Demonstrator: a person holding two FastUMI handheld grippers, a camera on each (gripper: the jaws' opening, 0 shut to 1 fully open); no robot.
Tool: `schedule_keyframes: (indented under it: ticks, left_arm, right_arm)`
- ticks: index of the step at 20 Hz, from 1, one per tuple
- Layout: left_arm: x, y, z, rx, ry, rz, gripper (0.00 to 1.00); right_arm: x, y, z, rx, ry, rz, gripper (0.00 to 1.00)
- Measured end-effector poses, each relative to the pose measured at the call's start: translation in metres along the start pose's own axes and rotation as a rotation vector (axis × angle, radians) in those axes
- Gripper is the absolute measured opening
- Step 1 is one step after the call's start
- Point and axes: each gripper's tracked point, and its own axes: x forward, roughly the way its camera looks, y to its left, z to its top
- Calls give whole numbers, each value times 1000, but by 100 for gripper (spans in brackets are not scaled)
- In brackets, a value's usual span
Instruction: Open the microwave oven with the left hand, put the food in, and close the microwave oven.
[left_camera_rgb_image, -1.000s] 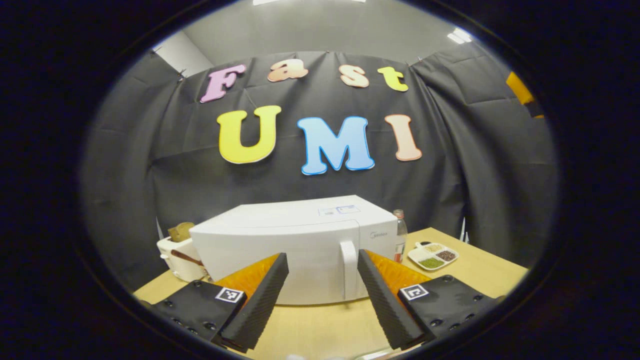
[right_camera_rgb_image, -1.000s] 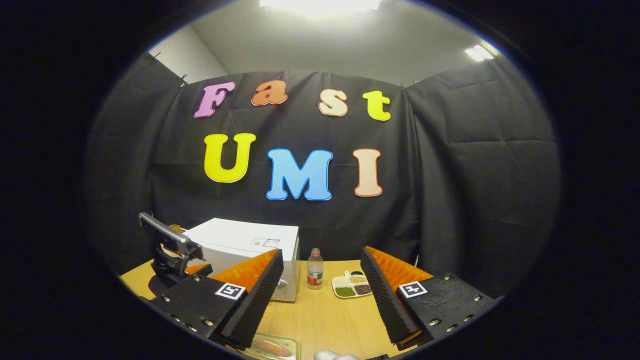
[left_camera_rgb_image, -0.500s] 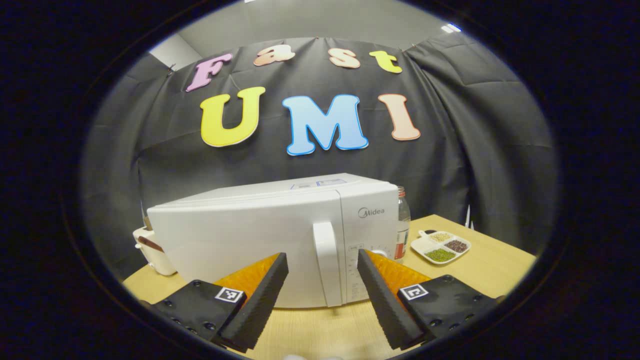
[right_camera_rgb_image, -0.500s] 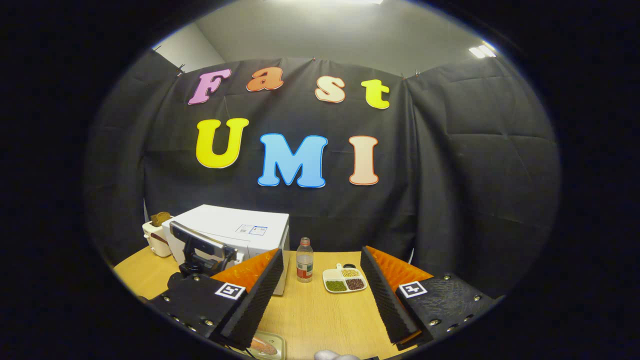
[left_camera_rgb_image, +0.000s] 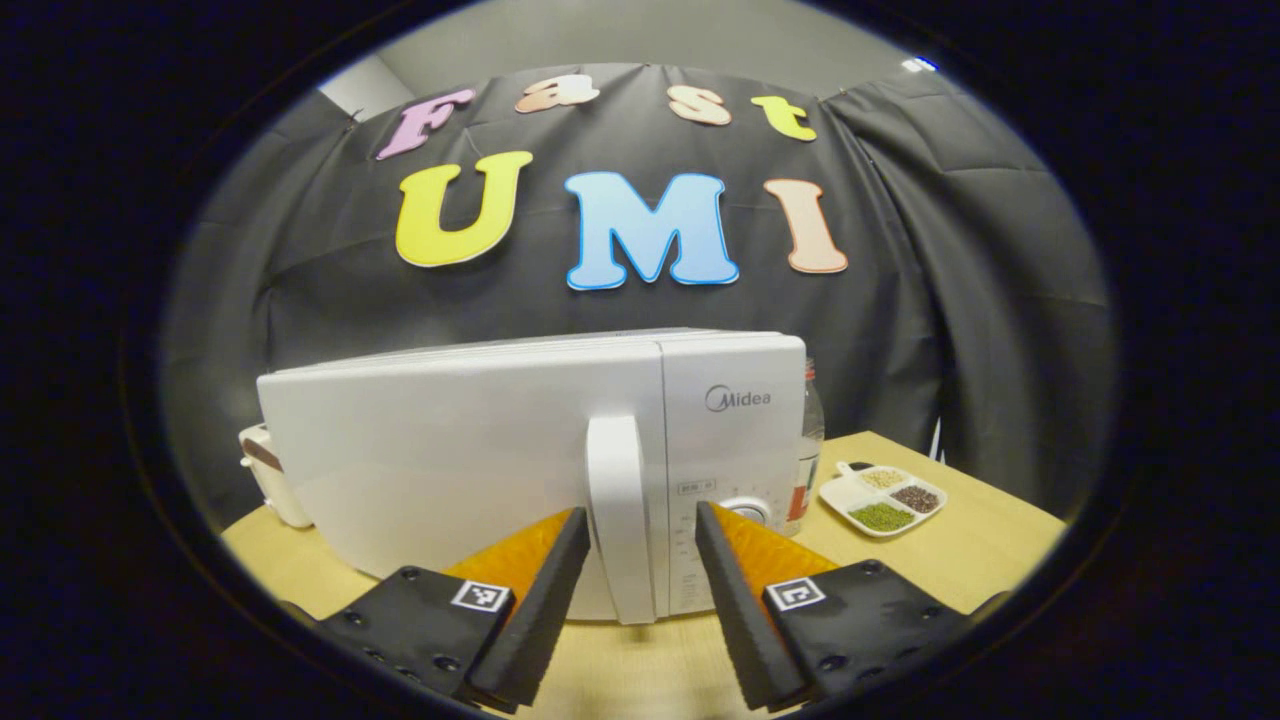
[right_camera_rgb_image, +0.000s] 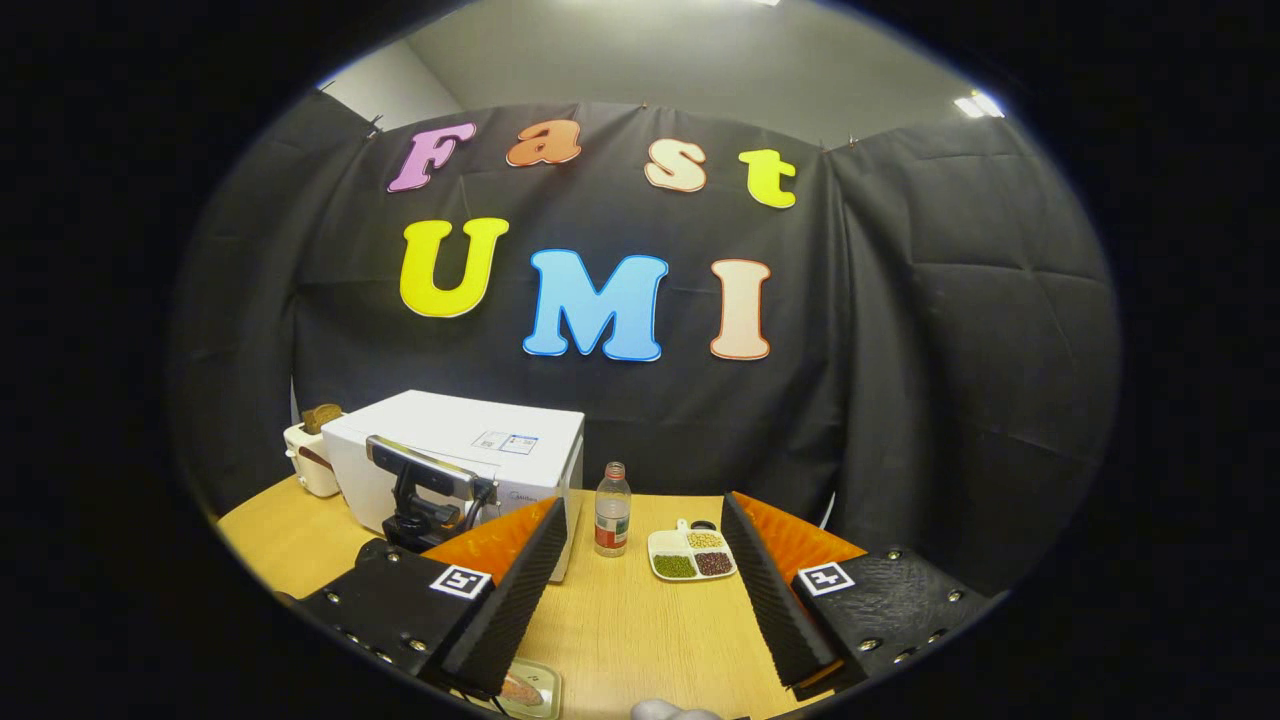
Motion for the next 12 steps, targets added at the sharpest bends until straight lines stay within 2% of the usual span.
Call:
schedule_keyframes:
  ticks: [3,5,8,12]
  left_arm:
    - [4,3,-2,-23,1,-14,36]
    - [1,3,-3,-43,-7,-40,34]
    - [2,5,-1,-48,-16,-40,25]
    - [0,5,-1,-56,-20,-47,27]
  right_arm:
    - [1,1,-7,-13,10,7,96]
    - [1,3,-12,-15,20,12,96]
    - [1,5,-17,-19,30,17,96]
    - [-2,7,-20,-24,40,20,96]
